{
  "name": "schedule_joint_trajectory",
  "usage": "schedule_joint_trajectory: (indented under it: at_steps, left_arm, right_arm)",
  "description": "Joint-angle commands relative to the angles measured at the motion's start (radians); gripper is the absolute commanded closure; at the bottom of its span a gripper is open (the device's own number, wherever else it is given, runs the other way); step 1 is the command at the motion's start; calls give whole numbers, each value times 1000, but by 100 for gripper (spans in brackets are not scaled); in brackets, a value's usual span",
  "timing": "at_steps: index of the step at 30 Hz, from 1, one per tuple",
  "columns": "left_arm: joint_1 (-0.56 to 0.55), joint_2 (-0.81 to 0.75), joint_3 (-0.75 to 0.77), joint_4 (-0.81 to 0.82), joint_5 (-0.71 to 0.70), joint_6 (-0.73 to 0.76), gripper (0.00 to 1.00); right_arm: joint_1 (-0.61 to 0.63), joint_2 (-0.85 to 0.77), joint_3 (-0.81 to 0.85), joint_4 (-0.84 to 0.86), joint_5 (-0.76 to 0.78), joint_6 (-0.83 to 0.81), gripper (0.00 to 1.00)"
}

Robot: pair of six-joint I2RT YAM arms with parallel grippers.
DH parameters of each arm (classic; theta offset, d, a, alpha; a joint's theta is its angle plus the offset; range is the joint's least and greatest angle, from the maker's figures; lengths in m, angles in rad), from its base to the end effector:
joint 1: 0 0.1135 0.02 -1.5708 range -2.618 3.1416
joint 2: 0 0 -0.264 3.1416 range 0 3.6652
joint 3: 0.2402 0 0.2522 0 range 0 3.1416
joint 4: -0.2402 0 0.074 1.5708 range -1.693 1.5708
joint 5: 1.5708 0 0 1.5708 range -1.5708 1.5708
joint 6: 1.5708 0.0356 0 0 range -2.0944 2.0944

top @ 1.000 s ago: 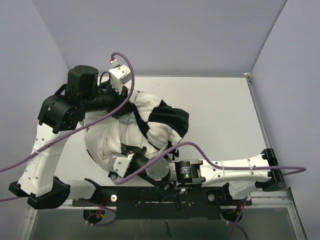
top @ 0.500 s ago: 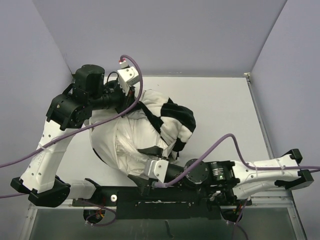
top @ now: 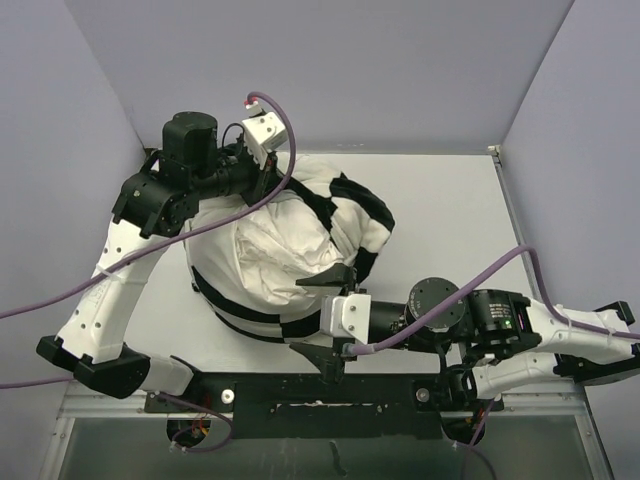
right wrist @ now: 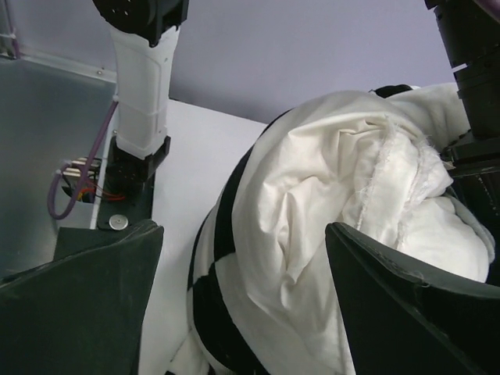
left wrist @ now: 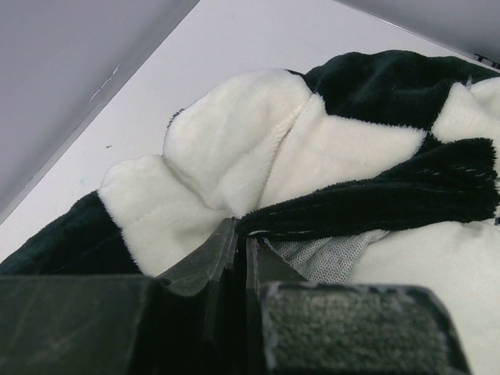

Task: Remove the pillowcase from the pillow
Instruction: Remove the pillow from the pillowcase.

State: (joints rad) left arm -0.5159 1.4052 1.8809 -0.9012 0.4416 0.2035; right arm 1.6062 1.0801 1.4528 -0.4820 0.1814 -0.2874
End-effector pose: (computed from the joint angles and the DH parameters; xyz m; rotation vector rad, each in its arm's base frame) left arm 0.2217 -0.1432 0.4956 0.9694 1.7602 -0.6404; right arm -0.0010 0.2103 0.4795 -1.3316 1.1338 0.8319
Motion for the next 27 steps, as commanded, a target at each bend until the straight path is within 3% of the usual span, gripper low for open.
schedule_joint_trajectory:
  at_steps: [1,5,12,21,27]
  left_arm:
    - [3,45,-31,-226,-38,-13,100]
    - [2,25,-34,-232,-21,-23,100]
    - [-3,-3,-27,-254,-17,-26,100]
    - [-3,-20,-13,-251,-44,-22,100]
    - [-5,-20,-19,-238,-52,-24,100]
  right_arm:
    - [-49,26,95,-111,15,-104,10]
    - [-181,31,151,-105,-18,-159,6]
    - [-430,143,269,-211,-300,-129,4]
    - [-442,220,282,-334,-335,-156,14]
    - [-394,232,222,-350,-166,-207,17]
